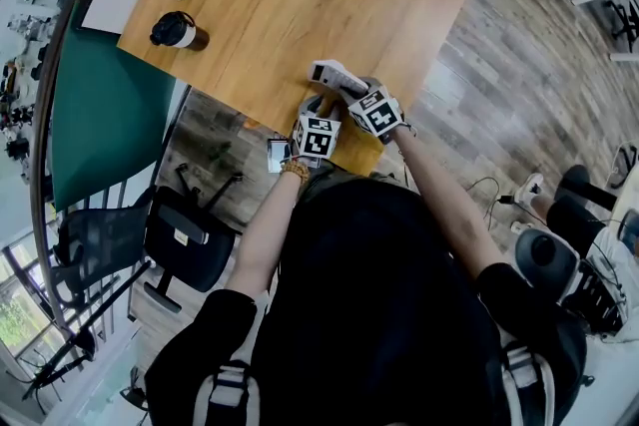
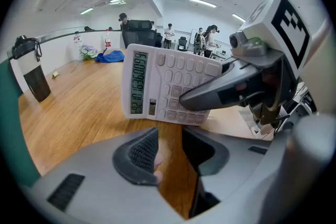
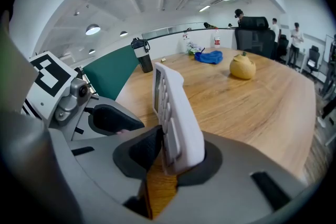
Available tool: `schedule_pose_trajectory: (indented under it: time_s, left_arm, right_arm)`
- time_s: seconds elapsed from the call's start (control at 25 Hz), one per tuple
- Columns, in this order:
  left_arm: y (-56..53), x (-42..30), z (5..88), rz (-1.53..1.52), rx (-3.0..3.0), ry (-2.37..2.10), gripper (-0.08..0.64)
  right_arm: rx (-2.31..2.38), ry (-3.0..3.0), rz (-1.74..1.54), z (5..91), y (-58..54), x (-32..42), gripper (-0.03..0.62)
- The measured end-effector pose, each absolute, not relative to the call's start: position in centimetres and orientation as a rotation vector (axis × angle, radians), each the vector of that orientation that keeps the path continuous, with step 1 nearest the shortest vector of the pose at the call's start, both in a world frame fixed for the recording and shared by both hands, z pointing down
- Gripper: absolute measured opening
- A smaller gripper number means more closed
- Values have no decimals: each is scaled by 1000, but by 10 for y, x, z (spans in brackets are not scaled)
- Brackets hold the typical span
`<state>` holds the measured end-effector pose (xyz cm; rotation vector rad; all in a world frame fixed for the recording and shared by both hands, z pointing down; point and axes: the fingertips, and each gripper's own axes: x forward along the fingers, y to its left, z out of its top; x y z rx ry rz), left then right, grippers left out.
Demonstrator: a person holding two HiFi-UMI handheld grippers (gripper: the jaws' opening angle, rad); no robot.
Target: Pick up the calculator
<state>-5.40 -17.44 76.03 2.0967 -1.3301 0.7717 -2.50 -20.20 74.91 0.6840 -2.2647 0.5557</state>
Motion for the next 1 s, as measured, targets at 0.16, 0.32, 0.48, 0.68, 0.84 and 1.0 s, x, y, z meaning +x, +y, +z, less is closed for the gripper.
schedule_pose_trajectory:
  time_s: [0.16,0.32,0.48,0.68,0.84,1.0]
  left_arm:
    - [-173,-60,758,757,2087,-1360,156]
    - [-170,-62,757,755,2074,-1375,156]
    - [-168,-58,754,760,2072,-1359,156]
    - [-163,-58,753,763,2073,-1363,156]
    - [-159,-59,752,777,2081,-1367,156]
    - [-159,-55,751,785,2090,-1364,156]
  right_arm:
    - [731,-2261,604,750,-203,-21,94]
    - [774,-2257,612,749,-204,-13,89]
    - [825,-2248,646,748,-207,-7,84]
    - [843,-2248,668,748,-206,-6,83]
    - [859,-2253,678,747,-203,-6,81]
    - [882,-2254,693,746,-203,1,80]
